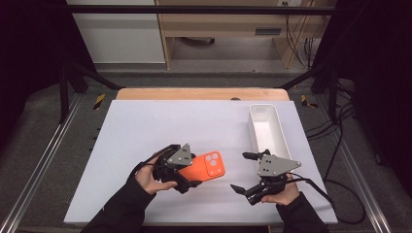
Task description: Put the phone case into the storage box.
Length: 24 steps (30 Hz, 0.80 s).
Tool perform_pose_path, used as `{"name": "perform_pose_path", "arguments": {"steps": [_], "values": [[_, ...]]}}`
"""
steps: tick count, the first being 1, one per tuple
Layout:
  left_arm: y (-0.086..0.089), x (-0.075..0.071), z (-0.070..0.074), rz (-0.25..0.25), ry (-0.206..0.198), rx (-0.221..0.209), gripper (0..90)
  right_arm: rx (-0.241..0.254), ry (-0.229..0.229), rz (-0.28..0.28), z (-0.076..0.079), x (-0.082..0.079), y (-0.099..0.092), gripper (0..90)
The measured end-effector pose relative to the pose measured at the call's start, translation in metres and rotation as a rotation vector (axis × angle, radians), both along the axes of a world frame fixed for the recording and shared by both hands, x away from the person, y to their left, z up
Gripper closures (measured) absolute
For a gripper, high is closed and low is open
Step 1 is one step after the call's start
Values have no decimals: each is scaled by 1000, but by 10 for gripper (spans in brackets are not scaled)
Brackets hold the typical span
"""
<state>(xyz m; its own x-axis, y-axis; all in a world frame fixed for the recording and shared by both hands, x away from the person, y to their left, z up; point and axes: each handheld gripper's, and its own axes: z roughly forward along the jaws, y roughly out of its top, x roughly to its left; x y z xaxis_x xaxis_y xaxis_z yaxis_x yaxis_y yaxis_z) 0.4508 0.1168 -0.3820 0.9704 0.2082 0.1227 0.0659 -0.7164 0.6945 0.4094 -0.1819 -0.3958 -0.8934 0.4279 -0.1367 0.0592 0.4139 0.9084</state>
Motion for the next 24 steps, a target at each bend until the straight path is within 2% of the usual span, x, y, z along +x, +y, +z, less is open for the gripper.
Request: {"name": "perform_pose_path", "arguments": {"steps": [10, 24], "values": [[-6, -2, -1, -20, 4, -3, 153, -36, -5, 9, 0, -1, 5, 20], [-12, -4, 2, -50, -7, -3, 153, -58, -14, 32, 2, -4, 6, 20]]}}
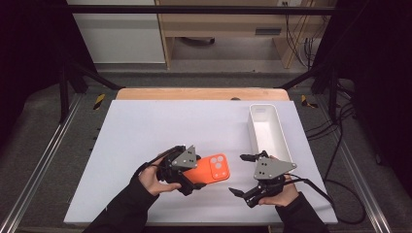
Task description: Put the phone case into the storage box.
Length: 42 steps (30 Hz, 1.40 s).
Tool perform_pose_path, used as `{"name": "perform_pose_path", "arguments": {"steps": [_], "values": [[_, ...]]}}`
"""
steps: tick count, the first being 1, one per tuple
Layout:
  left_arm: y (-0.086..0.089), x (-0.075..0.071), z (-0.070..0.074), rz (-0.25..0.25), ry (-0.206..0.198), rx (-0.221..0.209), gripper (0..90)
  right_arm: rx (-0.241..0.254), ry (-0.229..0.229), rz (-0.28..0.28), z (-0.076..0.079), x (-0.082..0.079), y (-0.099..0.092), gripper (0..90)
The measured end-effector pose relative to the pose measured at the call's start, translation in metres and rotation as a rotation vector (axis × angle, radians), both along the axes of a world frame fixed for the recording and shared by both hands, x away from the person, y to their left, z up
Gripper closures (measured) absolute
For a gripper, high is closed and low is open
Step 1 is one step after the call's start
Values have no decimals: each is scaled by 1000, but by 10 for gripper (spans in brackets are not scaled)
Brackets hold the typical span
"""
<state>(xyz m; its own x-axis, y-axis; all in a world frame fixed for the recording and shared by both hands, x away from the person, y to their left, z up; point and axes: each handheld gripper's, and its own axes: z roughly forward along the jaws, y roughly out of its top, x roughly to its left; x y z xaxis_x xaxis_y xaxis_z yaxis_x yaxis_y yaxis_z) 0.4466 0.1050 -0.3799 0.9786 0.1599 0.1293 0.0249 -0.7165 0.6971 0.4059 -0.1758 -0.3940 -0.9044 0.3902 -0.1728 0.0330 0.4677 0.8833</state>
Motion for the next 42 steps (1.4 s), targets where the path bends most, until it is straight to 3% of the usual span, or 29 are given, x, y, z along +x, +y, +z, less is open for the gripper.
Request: {"name": "perform_pose_path", "arguments": {"steps": [25, 36, 42], "values": [[-11, -5, 3, -83, -38, 12, 153, -59, -7, 45, 0, 1, 8, 28], [-19, -7, 1, -113, -30, 3, 153, -86, 3, 55, -2, 4, 9, 25], [-19, -7, 2, -125, -28, -5, 153, -78, 5, 66, -2, 6, 9, 26]]}}
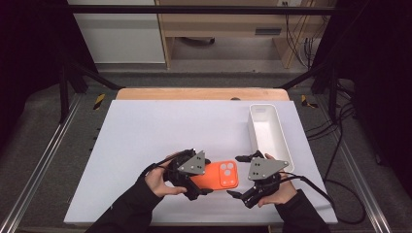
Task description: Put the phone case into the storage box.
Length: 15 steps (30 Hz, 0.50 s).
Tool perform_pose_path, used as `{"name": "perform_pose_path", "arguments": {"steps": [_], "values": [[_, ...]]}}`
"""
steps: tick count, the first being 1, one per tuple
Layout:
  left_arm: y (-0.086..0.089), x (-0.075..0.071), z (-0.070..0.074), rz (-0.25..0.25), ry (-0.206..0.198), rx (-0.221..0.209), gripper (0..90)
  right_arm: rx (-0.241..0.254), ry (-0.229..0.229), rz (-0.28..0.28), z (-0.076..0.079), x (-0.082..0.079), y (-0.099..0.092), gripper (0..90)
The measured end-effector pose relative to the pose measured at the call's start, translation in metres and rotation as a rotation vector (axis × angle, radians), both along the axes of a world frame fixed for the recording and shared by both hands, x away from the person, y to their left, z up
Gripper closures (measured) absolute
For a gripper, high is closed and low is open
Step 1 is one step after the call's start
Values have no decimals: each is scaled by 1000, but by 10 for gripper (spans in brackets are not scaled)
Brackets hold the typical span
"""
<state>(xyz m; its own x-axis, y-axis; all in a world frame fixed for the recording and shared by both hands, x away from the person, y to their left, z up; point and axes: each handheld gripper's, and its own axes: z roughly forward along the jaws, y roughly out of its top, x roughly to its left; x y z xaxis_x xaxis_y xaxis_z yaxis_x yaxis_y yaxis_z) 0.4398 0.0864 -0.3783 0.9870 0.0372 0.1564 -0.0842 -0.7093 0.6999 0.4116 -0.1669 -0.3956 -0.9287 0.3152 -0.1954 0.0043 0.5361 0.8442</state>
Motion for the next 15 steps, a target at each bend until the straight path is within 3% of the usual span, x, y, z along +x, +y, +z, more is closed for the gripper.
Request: {"name": "perform_pose_path", "arguments": {"steps": [15], "values": [[-2, 1, 2, -18, 1, -6, 154, 14, 39, 47, -3, 10, 5, 30]]}}
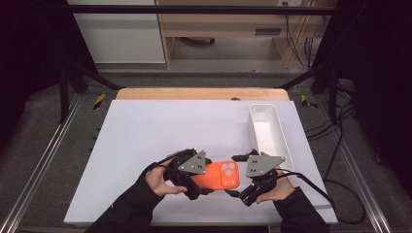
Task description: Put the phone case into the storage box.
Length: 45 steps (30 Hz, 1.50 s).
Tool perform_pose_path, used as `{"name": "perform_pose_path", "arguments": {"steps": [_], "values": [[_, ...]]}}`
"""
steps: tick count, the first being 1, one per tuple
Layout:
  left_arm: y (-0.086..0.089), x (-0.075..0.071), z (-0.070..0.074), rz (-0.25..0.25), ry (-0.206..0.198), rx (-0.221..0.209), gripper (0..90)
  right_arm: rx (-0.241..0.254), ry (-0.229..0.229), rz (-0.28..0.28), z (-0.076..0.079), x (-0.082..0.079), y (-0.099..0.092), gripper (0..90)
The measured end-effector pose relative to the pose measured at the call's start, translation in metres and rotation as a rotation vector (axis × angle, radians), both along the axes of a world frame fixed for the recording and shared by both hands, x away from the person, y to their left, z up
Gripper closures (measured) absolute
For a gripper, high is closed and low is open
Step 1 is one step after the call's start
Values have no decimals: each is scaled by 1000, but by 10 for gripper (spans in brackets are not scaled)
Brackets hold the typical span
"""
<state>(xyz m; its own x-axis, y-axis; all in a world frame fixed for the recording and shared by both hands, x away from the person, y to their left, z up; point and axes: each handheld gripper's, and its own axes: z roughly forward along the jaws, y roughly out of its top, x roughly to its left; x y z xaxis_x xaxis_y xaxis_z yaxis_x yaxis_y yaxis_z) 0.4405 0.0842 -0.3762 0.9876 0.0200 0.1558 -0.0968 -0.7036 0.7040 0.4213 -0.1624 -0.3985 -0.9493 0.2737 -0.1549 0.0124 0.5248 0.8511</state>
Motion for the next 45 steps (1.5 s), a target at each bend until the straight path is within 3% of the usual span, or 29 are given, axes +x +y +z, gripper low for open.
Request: {"name": "perform_pose_path", "arguments": {"steps": [23, 45], "values": [[-4, -2, 0, -39, 11, -13, 154, 33, 28, 90, -4, 4, 5, 55], [-1, -2, -4, -46, 21, -22, 154, 68, 9, 133, -8, 4, 8, 102]]}}
